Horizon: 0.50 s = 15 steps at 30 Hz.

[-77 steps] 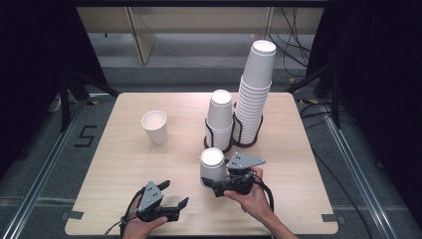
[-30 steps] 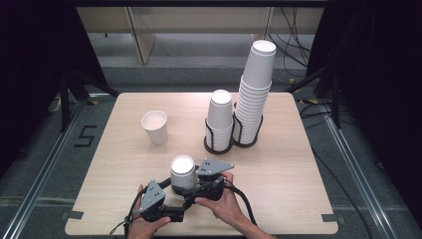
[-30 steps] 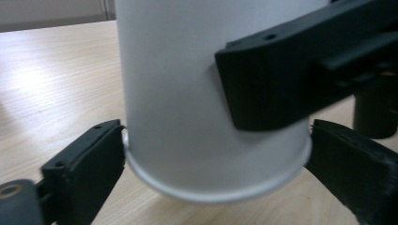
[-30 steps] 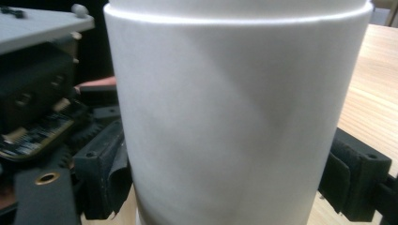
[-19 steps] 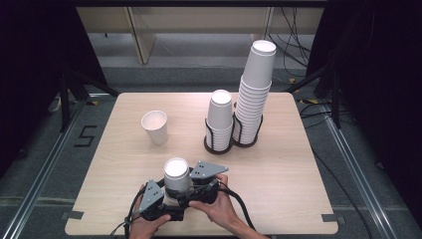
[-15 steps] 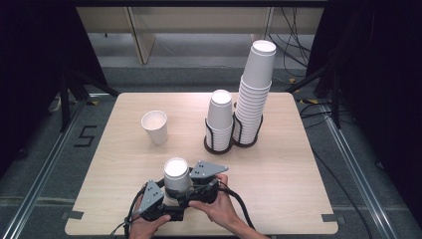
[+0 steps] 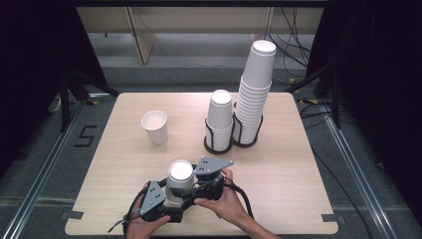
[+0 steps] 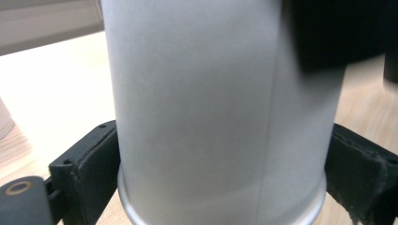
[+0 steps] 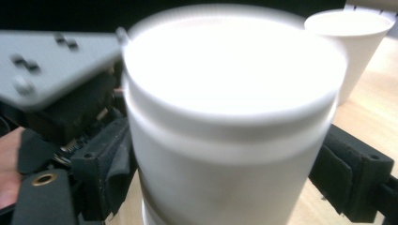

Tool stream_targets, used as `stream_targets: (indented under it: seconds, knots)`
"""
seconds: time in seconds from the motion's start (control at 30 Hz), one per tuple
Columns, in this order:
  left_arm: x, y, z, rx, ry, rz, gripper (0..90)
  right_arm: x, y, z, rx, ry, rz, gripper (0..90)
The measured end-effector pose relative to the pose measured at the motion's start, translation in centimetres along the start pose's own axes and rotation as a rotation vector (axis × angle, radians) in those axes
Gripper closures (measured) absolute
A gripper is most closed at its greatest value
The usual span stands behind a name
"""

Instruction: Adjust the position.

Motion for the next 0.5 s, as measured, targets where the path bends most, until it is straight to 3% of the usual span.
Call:
stream_targets:
  seconds: [0.07,0.13,0.3,0.37,0.4,0.5]
  knots:
    - [0.0,-0.1,-0.2,0.015,0.014,-0.014,7.4,-0.8,0.0,0.3,-0.008,0.006,0.015,15.7]
    - [0.0,-0.2,-0.3,0.042,0.031,-0.013,7.6,-1.5,-0.4,0.5,-0.051,0.023,0.022,16.1]
    - [0.0,-0.7,-0.9,0.123,0.100,-0.035,7.7,-2.9,-0.3,0.0,-0.048,0.089,0.070,16.4]
    - [0.1,-1.0,-1.3,0.148,0.127,-0.043,7.7,-3.1,-0.4,-0.3,-0.071,0.109,0.080,16.4]
    - [0.1,-1.1,-1.3,0.169,0.136,-0.044,7.7,-3.1,-0.3,-0.4,-0.051,0.117,0.082,16.5]
    - [0.1,-1.5,-1.5,0.199,0.154,-0.045,7.8,-3.1,-0.2,-0.7,-0.061,0.139,0.095,16.9]
Point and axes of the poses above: each handheld gripper's, and its own axes: x roughly forward along the jaws, z roughly out of its top, y roughly to its left, the point moved 9 cm from there along x, roughly forward along the jaws, and after that the axes turned 9 degrees about -x, right-handed, at the moved point
